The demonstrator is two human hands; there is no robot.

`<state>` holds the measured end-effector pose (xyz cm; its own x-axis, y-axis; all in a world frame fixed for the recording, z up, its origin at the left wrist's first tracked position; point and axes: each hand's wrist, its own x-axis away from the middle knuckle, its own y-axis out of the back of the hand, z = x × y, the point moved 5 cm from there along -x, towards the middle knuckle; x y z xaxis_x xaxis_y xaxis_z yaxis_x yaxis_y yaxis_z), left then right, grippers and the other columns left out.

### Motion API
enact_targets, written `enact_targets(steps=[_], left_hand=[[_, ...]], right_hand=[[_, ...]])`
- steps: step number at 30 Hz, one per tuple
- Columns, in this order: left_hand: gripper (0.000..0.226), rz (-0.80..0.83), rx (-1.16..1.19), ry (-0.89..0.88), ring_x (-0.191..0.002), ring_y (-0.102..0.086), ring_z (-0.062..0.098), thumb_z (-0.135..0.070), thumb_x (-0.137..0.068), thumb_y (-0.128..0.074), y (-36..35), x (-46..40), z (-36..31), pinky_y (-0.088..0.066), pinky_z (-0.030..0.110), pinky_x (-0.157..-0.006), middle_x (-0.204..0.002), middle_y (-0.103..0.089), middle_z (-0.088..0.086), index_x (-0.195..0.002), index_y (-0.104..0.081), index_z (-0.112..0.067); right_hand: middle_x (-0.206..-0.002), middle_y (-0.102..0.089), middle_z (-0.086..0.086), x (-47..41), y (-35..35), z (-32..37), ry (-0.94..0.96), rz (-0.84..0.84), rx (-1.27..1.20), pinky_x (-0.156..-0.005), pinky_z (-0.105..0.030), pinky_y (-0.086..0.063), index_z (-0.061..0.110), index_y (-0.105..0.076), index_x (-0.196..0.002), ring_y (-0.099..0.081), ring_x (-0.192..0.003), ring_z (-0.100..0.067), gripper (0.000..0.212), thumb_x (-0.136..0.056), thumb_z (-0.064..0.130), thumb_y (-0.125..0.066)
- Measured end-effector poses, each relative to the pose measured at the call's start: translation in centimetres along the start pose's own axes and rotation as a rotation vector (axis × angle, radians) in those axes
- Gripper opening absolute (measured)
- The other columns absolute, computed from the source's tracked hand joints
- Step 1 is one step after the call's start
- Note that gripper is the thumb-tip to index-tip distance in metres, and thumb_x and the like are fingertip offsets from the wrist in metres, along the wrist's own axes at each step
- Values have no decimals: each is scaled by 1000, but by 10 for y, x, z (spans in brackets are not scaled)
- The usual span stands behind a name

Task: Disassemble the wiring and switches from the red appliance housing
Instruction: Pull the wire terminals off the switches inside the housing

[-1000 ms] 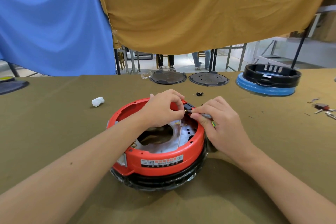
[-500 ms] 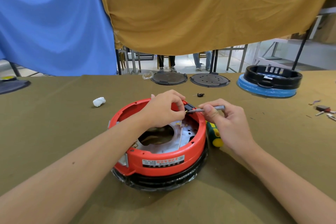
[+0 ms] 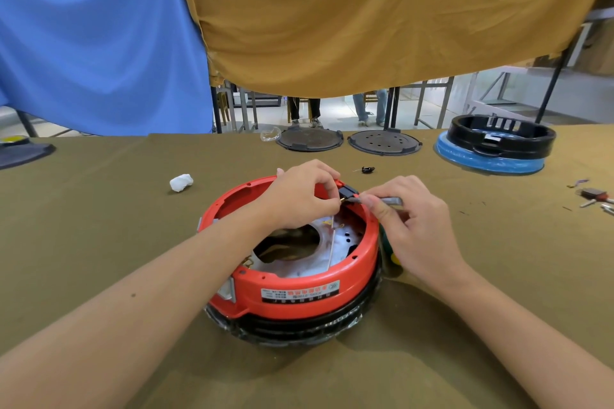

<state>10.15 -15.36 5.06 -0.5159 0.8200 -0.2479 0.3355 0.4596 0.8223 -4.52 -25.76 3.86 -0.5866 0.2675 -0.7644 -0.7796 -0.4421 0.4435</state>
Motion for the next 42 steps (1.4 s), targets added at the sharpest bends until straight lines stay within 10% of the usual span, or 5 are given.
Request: enact_targets(steps=[32, 42], left_hand=[[12, 29, 57, 39, -122, -50, 8, -22, -84, -67, 5, 2, 2, -21, 61, -116, -123, -54, -24, -72, -71, -21], [13, 50, 188, 16, -112, -55, -8, -27, -90, -71, 17, 7, 1, -36, 24, -98, -128, -60, -19, -78, -76, -27]], right_hand=[[-75, -68, -3, -1, -13, -43, -650, -29, -844, -76, -28, -60, 5, -76, -91, -70, -81, -17, 31, -91, 34, -62], [-80, -66, -1, -5, -9, -45, -774, -63, -1152, -68, -27, -56, 13, -76, -104, -58, -69, -11, 19, -97, 17, -59]])
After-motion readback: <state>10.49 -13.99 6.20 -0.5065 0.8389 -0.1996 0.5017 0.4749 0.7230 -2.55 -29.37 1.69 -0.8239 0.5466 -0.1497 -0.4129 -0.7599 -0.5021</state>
